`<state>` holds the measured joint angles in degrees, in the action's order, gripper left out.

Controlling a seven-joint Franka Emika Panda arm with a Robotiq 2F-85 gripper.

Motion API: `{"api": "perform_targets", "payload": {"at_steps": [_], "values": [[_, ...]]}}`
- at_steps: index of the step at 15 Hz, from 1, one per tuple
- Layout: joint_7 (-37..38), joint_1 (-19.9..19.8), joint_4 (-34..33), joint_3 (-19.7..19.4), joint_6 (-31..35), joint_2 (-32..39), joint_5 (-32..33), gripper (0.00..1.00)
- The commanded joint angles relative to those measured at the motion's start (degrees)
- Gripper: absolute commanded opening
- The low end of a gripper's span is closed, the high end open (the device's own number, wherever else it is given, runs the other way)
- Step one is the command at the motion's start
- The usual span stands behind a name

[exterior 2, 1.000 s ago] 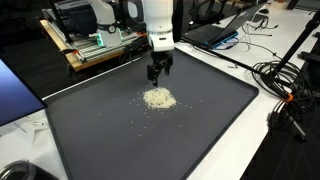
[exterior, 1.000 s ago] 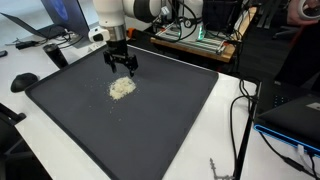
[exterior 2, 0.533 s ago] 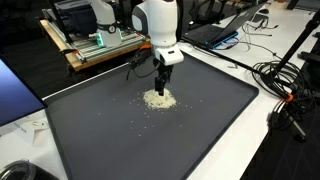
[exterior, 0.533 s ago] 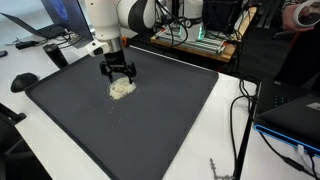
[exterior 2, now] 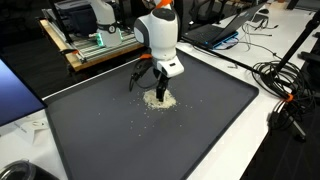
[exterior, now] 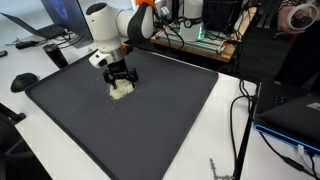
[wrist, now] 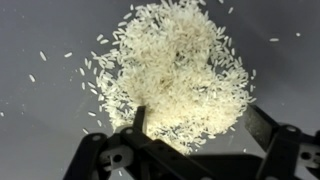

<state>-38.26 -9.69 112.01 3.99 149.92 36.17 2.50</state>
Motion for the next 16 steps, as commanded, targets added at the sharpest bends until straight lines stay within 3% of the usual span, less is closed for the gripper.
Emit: {"api": "perform_targets", "payload": {"at_steps": [1, 4, 5, 6, 16], "values": [[-0.8, -1.0, -2.9, 0.2, -2.9, 1.8, 1.5, 1.00], [-0.5, -0.7, -4.3, -0.2, -4.8, 2.3, 1.8, 1.00], [-0.5, -0.6, -4.7, -0.3, -5.3, 2.4, 1.9, 0.96], [0.0, -0.3, -5.1, -0.8, -6.0, 2.5, 2.3, 0.84], [1.6, 1.3, -7.2, -2.0, -8.7, 2.6, 5.8, 0.12]]}}
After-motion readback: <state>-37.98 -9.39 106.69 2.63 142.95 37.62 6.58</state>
